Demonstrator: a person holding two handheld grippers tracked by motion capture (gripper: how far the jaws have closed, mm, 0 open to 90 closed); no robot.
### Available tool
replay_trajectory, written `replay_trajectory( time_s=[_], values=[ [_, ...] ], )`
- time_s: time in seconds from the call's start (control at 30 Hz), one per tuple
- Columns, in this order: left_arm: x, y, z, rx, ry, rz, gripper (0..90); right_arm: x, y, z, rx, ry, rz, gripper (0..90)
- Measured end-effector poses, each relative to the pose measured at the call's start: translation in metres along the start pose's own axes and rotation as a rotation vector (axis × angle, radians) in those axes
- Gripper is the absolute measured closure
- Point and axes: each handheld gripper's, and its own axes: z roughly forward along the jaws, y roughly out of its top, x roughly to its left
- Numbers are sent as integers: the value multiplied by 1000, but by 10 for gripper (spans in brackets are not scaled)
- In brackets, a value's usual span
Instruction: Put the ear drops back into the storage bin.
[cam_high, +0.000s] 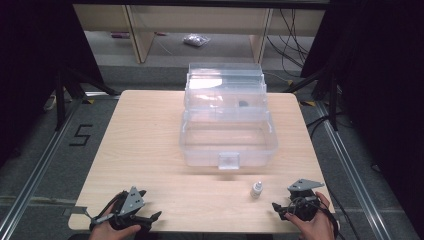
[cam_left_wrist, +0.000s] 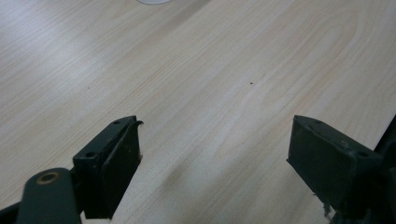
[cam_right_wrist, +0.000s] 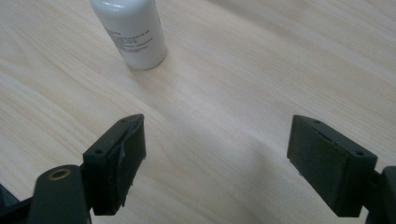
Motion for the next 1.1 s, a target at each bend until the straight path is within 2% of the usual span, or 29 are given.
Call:
replay_trajectory(
  time_s=[0.03, 0.2, 0.23, 0.27, 0.37, 0.4, 0.43, 0.47, 0.53, 0.63, 0.67, 0.7, 0.77, 0.8, 0.9, 0.93, 0.97, 1.03, 1.07, 1.1],
  values=[
    [0, 0, 0, -4, 6, 0, 164, -1, 0, 0, -7, -4, -22, 206],
    [0, 0, 0, -8, 4, -6, 163, -1, 1, -1, -3, -3, -25, 207],
    [0, 0, 0, -4, -7, -2, 164, 0, 1, -1, 8, -1, -10, 207],
    [0, 0, 0, -6, -5, -6, 163, -2, 2, -1, -7, -8, -38, 208],
    [0, 0, 0, -7, -4, -8, 163, -1, 3, -2, -5, -2, -47, 208],
    [1, 0, 0, -2, 1, 0, 163, 1, 3, -2, 0, -5, -43, 208],
    [1, 0, 0, -2, 1, 0, 163, 3, 4, -3, 16, 7, -15, 208],
    [0, 0, 0, -7, -4, -5, 163, 2, 5, -3, 11, 4, -47, 209],
    [1, 0, 1, -7, 13, -2, 164, 5, 6, -3, 25, 14, -42, 209],
    [0, 0, 1, -5, 16, -3, 163, 9, 10, -4, 39, 18, -49, 211],
    [0, 0, 1, -5, 14, -2, 164, 8, 11, -4, 40, 21, -72, 211],
    [1, 0, 1, -1, 8, 1, 163, 11, 12, -4, 34, 30, -47, 213],
    [0, 0, 0, -8, 10, -6, 164, 13, 14, -5, 55, 35, -48, 215],
    [0, 0, 0, -7, 10, -5, 163, 12, 15, -4, 36, 29, -66, 218],
    [0, 0, 1, -4, 12, -8, 164, 14, 18, -4, 39, 36, -76, 221],
    [1, 0, 0, -3, 13, -1, 164, 14, 19, -4, 51, 34, -96, 221],
    [0, 0, 0, -3, 13, -2, 163, 16, 20, -4, 44, 39, -80, 221],
    [1, 0, 1, 1, 14, -2, 163, 16, 22, -4, 54, 37, -103, 221],
    [0, 0, 2, 1, 14, -15, 163, 19, 23, -5, 70, 43, -75, 221],
    [0, 0, 2, 1, 14, -15, 163, 19, 23, -5, 70, 43, -75, 221]
  ],
)
